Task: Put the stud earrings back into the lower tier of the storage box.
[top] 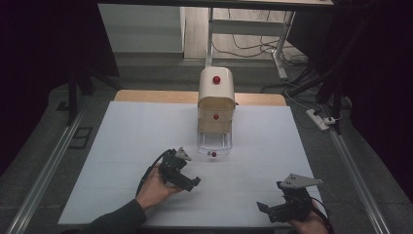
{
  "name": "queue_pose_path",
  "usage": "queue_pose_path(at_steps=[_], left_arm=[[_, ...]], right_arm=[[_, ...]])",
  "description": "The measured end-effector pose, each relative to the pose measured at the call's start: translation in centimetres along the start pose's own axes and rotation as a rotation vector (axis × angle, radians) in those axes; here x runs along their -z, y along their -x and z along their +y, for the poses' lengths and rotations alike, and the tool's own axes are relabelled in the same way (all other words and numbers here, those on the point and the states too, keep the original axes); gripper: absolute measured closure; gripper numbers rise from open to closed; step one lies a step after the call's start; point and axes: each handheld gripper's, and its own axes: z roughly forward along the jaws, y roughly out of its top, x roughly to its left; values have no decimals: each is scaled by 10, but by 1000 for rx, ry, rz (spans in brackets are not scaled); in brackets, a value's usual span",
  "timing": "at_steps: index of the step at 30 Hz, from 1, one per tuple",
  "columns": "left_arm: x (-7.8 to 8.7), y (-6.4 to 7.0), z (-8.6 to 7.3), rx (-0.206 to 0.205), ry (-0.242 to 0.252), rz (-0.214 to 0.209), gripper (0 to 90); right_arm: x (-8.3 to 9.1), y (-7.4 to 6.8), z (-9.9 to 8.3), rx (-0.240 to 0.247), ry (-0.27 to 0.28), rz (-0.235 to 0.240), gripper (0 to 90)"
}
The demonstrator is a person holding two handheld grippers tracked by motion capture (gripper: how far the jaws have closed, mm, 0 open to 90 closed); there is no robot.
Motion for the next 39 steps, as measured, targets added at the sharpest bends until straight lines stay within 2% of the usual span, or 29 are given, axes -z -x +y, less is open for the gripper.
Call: queue_pose_path(at_steps=[4,7,9,11,14,16,20,21,25,28,32,39], left_arm=[[-15,1,2,-1,-30,11,2],[-23,3,2,-10,-48,27,58],[-24,4,1,-21,-47,15,167],[-23,6,1,-44,-44,24,255],[-20,7,1,-60,-44,-1,462],[-19,11,0,-98,-58,31,538],[-18,15,0,-114,-73,26,750],[-18,17,0,-120,-79,36,787],[-17,17,4,-131,-102,39,796],[-16,13,5,-107,-102,5,797],[-11,6,7,-78,-73,-27,797],[-4,-2,12,-76,-58,-65,796]], right_arm=[[-1,0,0,2,-3,0,0],[0,0,0,3,-3,0,0],[0,0,0,2,-3,1,0],[0,0,0,3,-3,1,0],[0,0,0,7,-4,1,0],[-1,0,0,6,-4,2,0],[-1,-1,0,7,-5,1,0],[-1,0,0,7,-5,0,0],[-1,-1,0,10,-8,-1,0],[-1,-1,0,8,-6,-1,0],[-1,-1,0,6,-6,0,0],[-1,-1,0,7,-6,0,0]])
